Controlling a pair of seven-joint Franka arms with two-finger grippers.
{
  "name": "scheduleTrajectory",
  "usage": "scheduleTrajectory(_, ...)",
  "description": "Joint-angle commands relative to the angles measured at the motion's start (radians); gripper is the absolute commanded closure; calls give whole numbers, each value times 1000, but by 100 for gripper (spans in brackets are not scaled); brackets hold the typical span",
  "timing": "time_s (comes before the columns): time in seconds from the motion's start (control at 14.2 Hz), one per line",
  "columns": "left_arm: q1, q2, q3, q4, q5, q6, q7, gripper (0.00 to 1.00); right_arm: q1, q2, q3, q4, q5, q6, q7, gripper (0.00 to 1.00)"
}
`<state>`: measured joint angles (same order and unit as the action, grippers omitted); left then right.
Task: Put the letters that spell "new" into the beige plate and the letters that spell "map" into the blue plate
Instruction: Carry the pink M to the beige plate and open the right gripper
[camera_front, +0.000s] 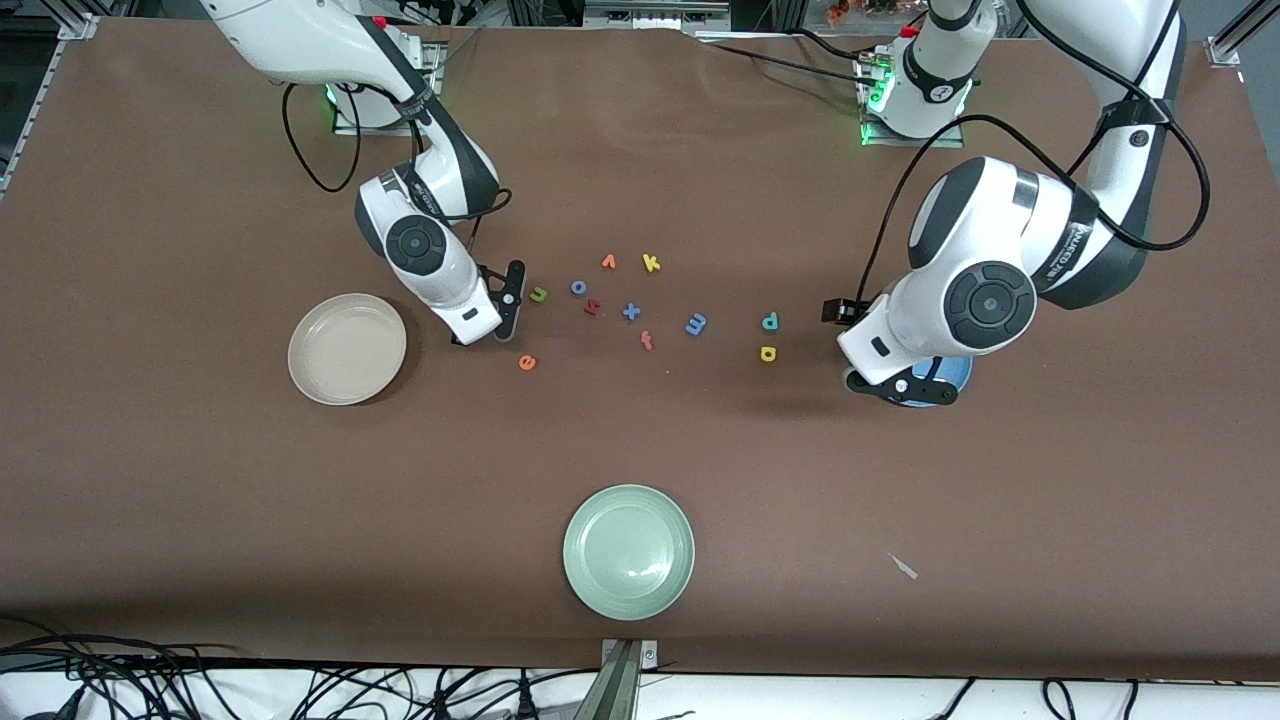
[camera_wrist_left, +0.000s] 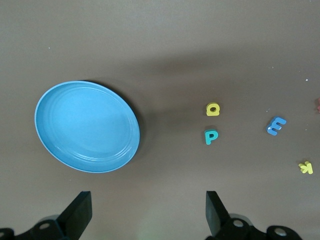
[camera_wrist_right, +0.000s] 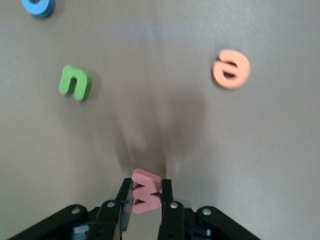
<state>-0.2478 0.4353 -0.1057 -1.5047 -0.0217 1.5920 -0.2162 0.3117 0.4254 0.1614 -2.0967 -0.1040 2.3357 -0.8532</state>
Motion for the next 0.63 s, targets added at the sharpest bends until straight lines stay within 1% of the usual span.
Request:
scheduleTrajectory(0.0,-2,-6,3,7,-9,-12,-8,0,-6,-22,-32,119,0,-223,-4,100)
scheduleTrajectory(0.14,-1,-6,3,9,-9,-12,-8,0,-6,-23,-77,147,-3,-278,-12,100)
scheduleTrajectory(0.28,-1,-6,3,7,-9,-12,-8,0,-6,-22,-138,141,-6,-286,-18,100)
scheduleTrajectory(0.42,-1,-6,3,6,-9,-12,-8,0,-6,-22,-170,145,-6,-295,-14,100)
scheduleTrajectory(0.56,1,-7,3,7,-11,-12,-8,0,-6,-22,-212,145,0,-296,-1,97)
